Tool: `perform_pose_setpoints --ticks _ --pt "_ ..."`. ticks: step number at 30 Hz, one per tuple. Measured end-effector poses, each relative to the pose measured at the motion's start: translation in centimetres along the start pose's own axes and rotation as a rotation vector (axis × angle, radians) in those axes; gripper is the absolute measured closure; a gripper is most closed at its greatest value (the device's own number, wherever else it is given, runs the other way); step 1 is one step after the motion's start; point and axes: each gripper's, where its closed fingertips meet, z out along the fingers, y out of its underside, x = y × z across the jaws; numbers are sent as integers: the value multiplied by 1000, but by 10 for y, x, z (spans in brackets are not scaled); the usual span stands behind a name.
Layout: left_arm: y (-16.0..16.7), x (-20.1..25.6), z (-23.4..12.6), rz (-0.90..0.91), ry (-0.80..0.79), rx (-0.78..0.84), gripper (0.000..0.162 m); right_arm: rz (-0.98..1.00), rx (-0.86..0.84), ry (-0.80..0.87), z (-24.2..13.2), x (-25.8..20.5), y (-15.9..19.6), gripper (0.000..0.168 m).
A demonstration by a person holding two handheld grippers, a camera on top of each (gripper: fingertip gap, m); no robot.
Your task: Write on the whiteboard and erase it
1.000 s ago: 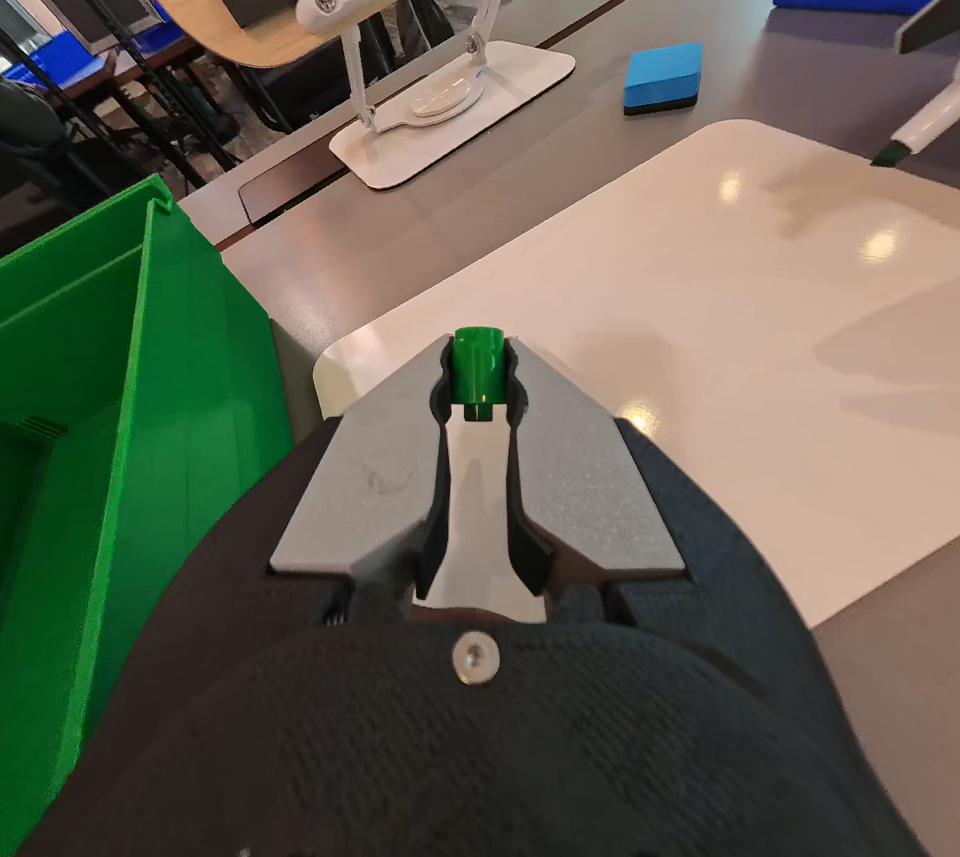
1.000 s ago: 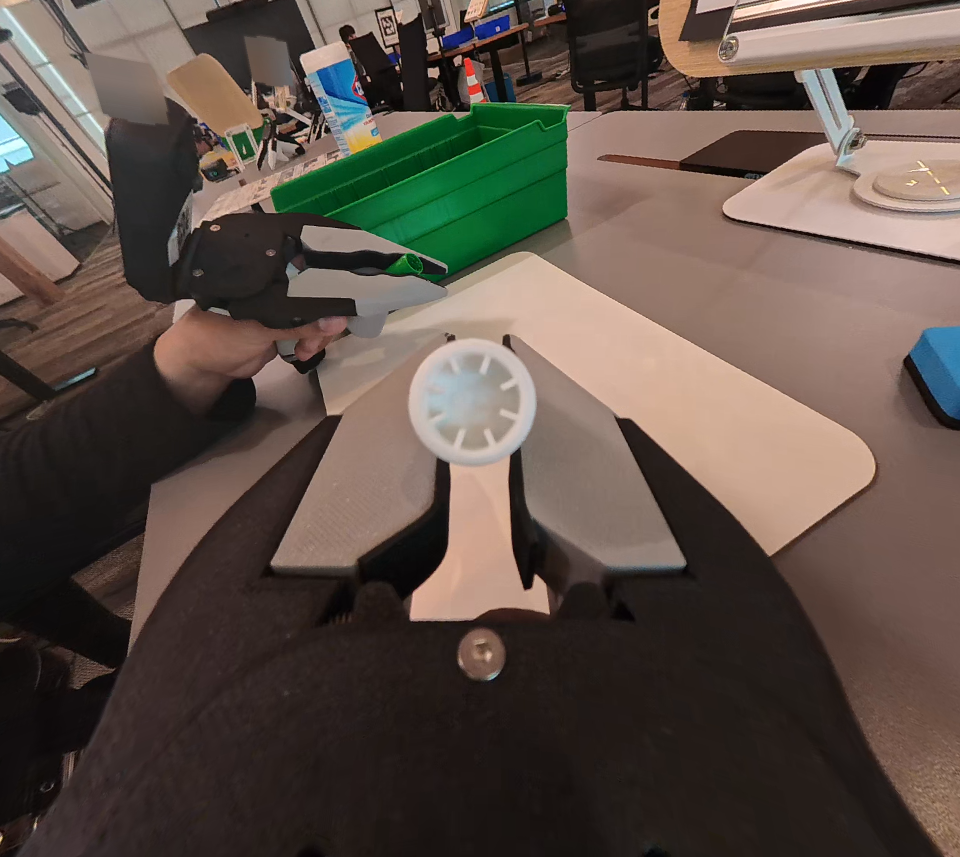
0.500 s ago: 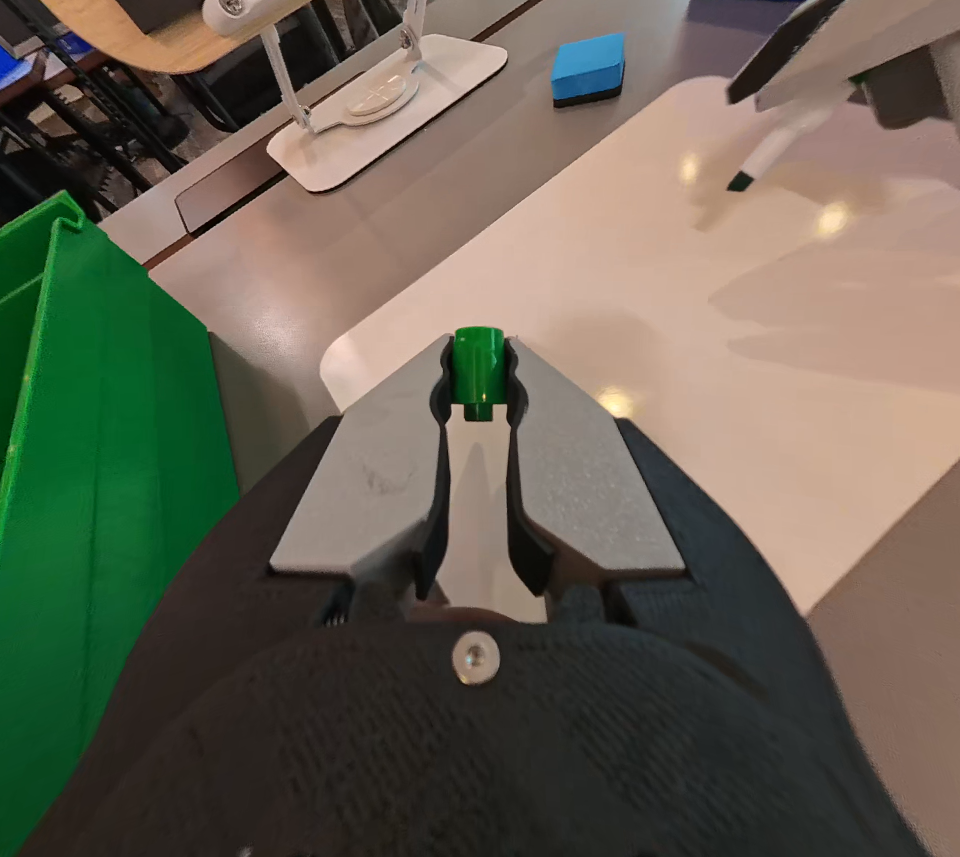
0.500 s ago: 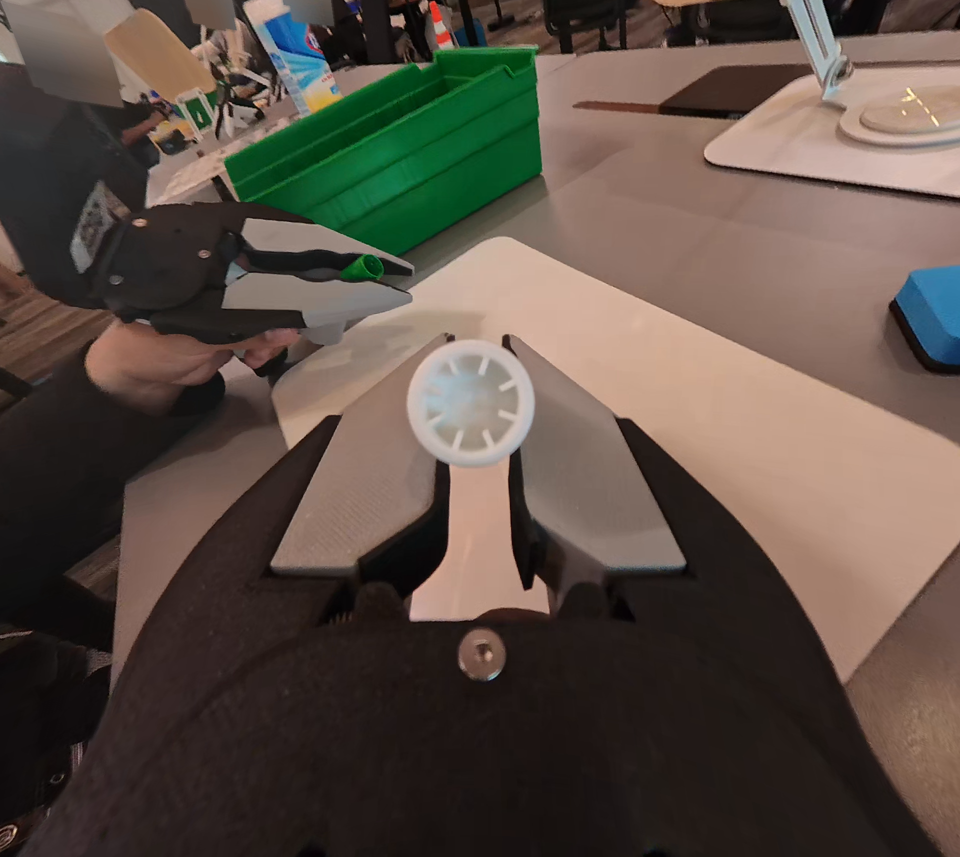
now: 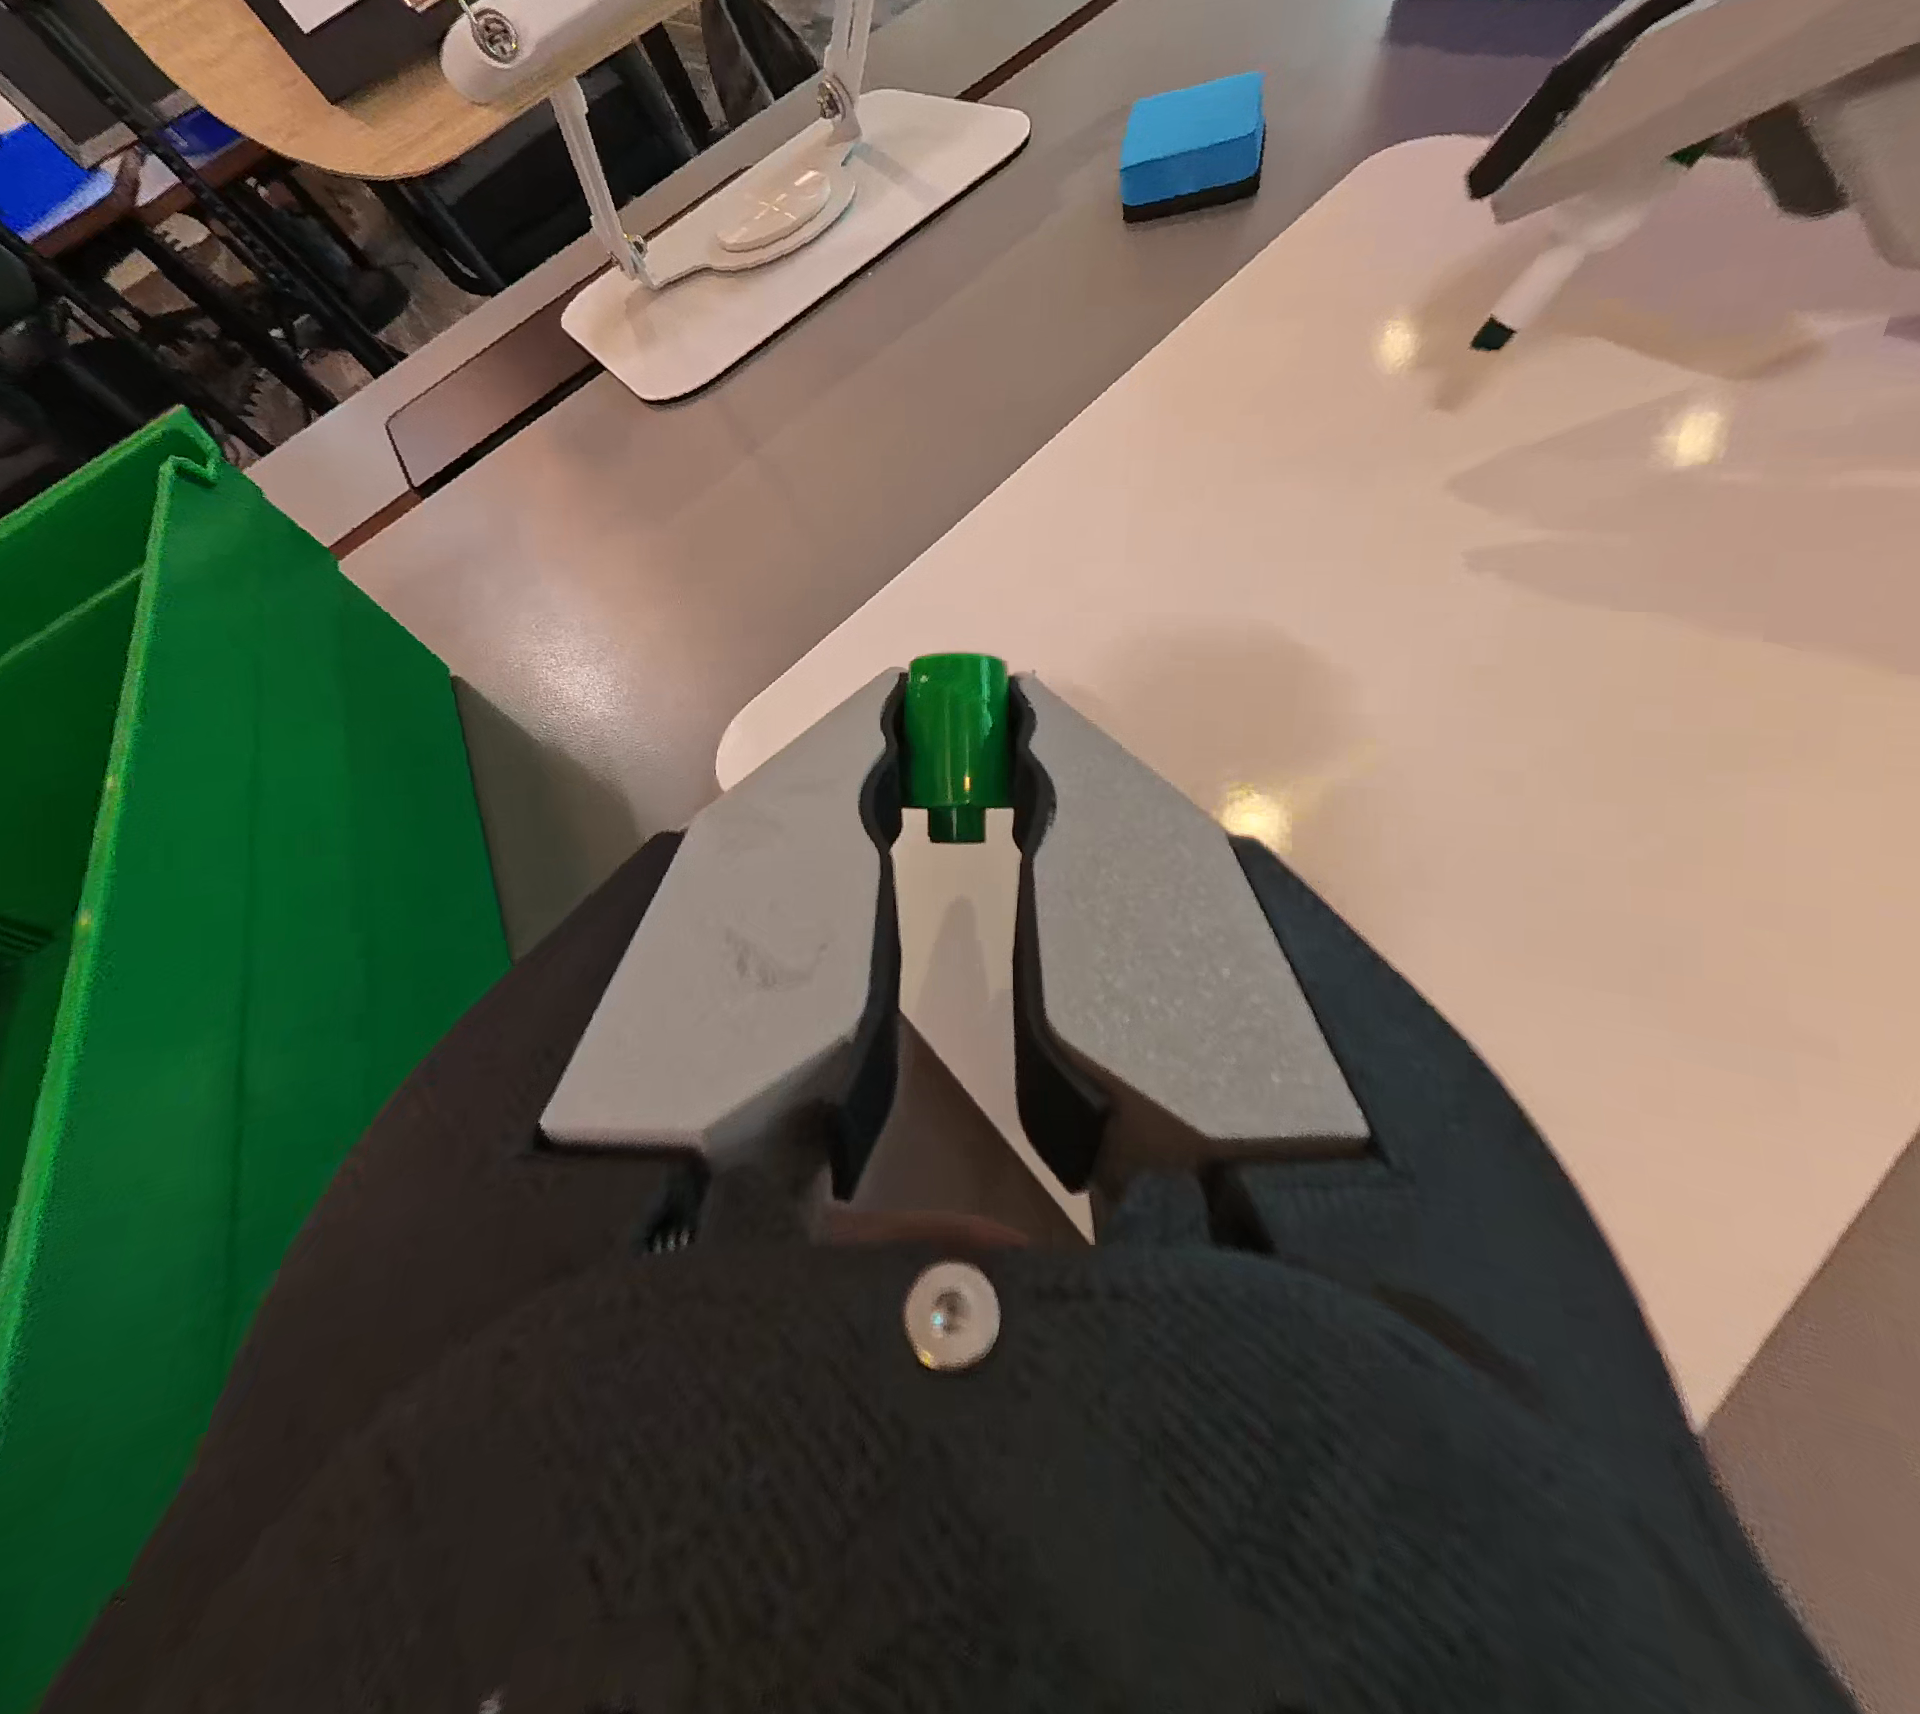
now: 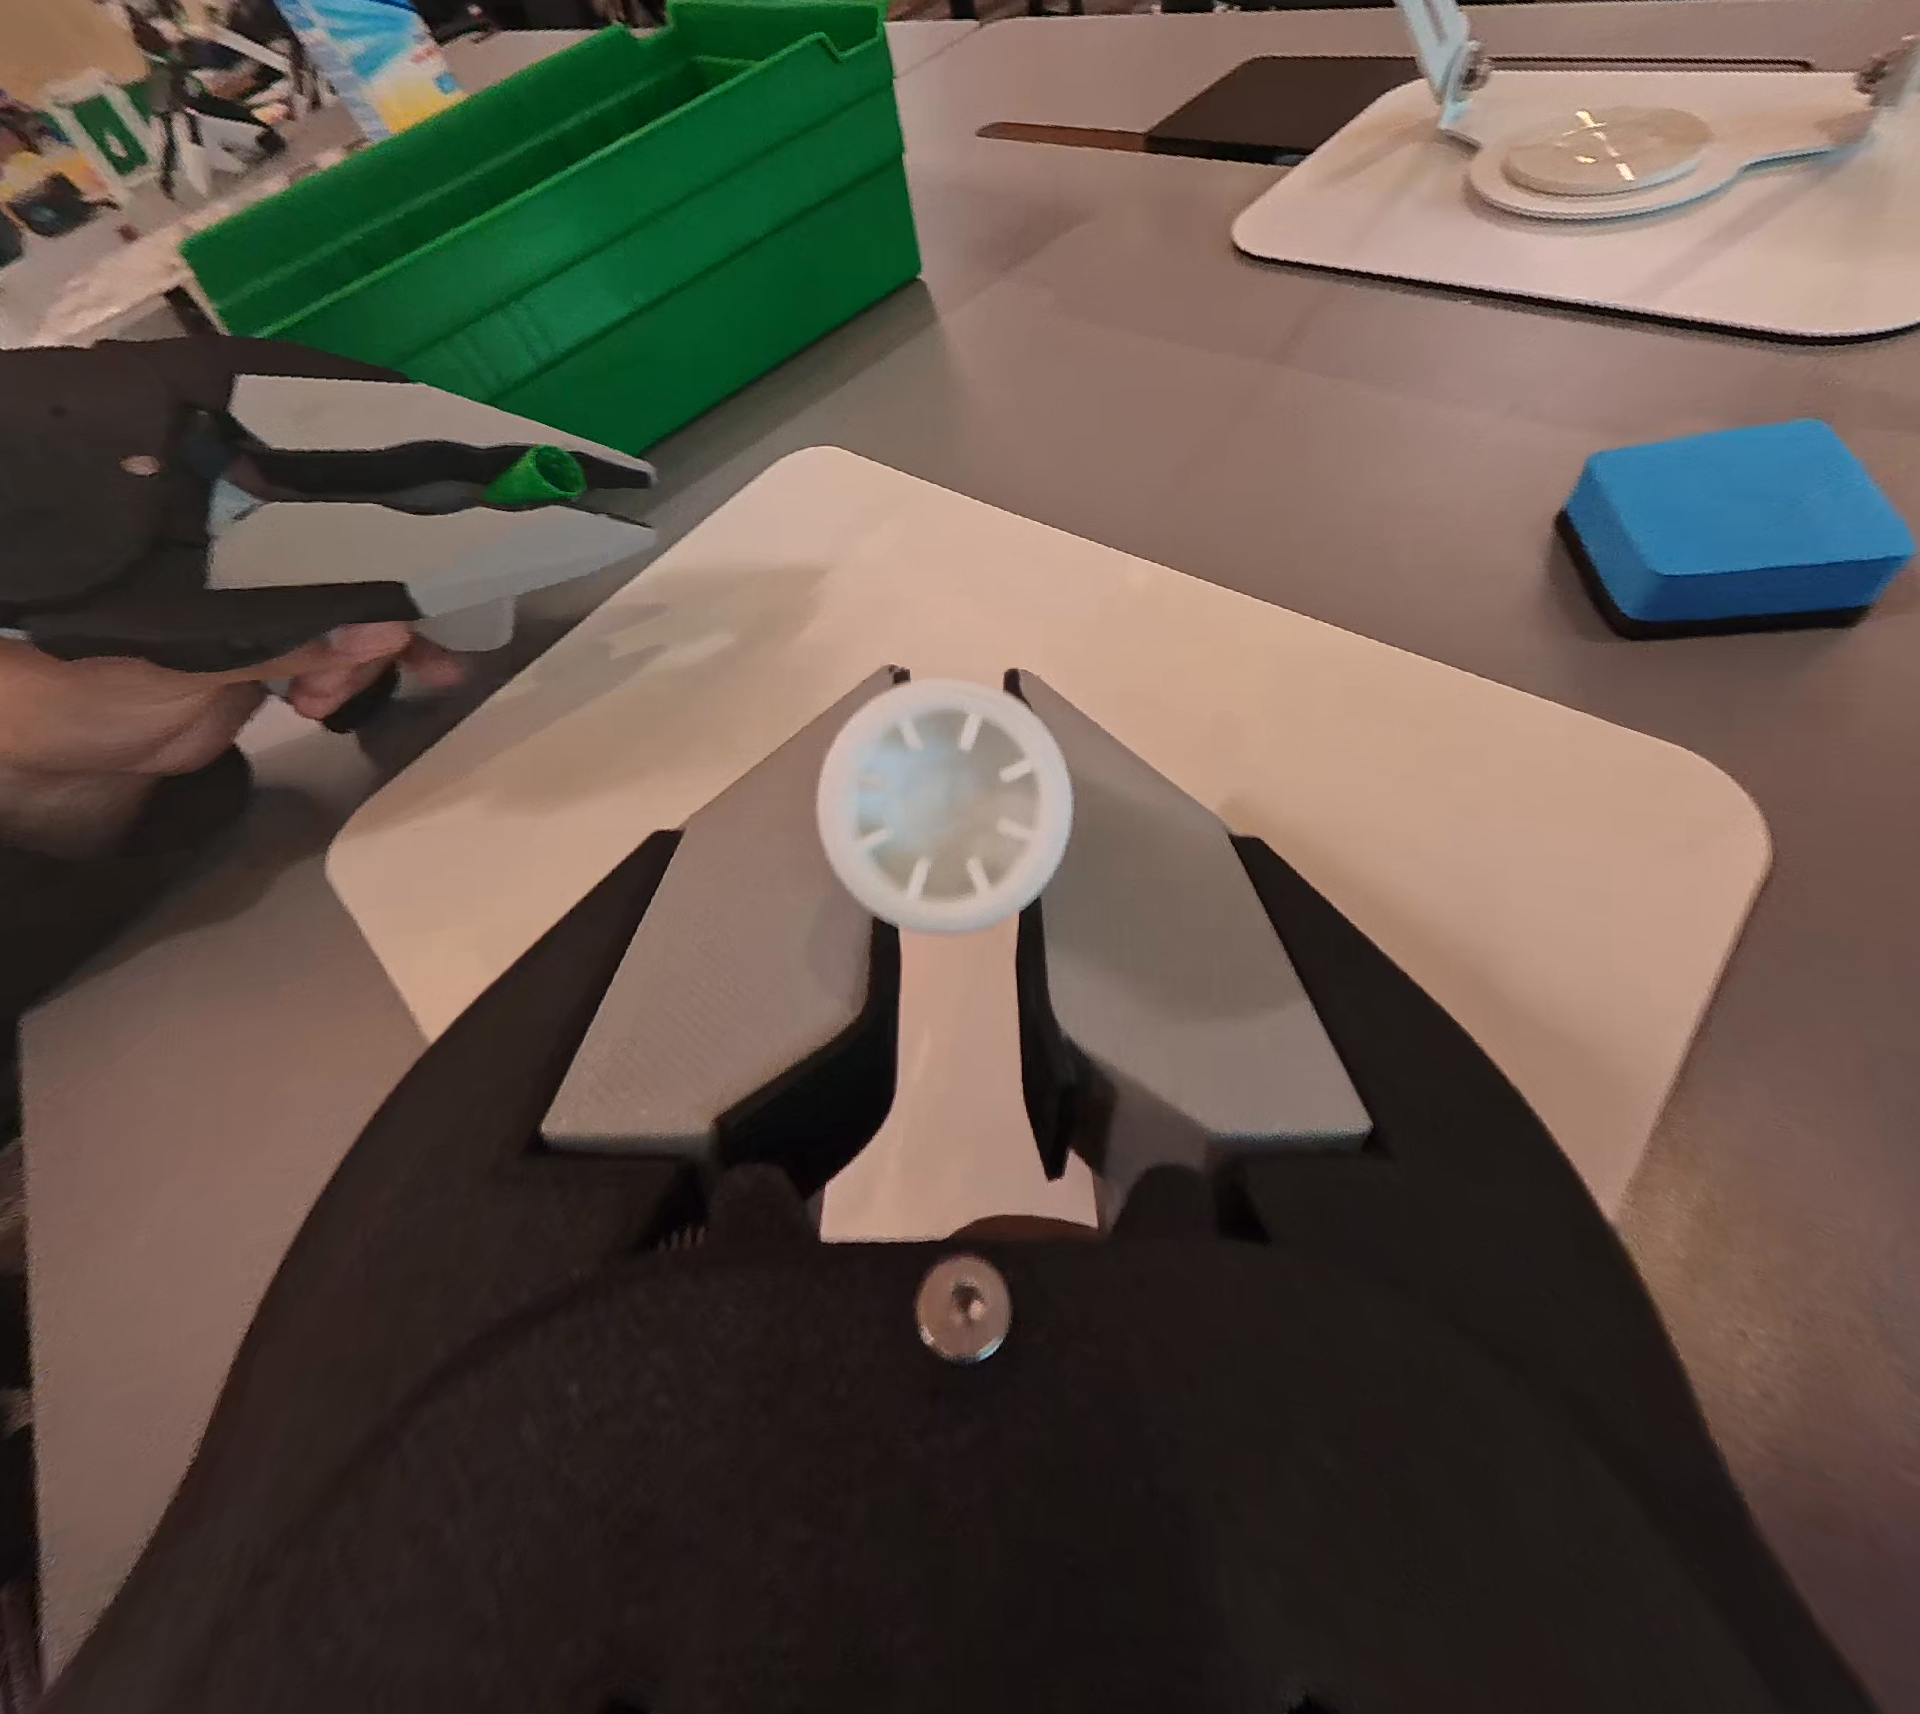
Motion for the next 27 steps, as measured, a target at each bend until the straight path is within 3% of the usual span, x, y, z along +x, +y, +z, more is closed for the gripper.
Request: perform_pose_setpoints --ticks 4,13,27 --pt "-3 0 -1 11 -8 14 148 -26 -37 91 0 13 6 154" --pt "-7 10 -8 -173 169 54 148 26 -47 106 -4 21 8 154" --pt "-8 14 -8 -130 156 57 148 118 -28 119 -10 34 8 155"
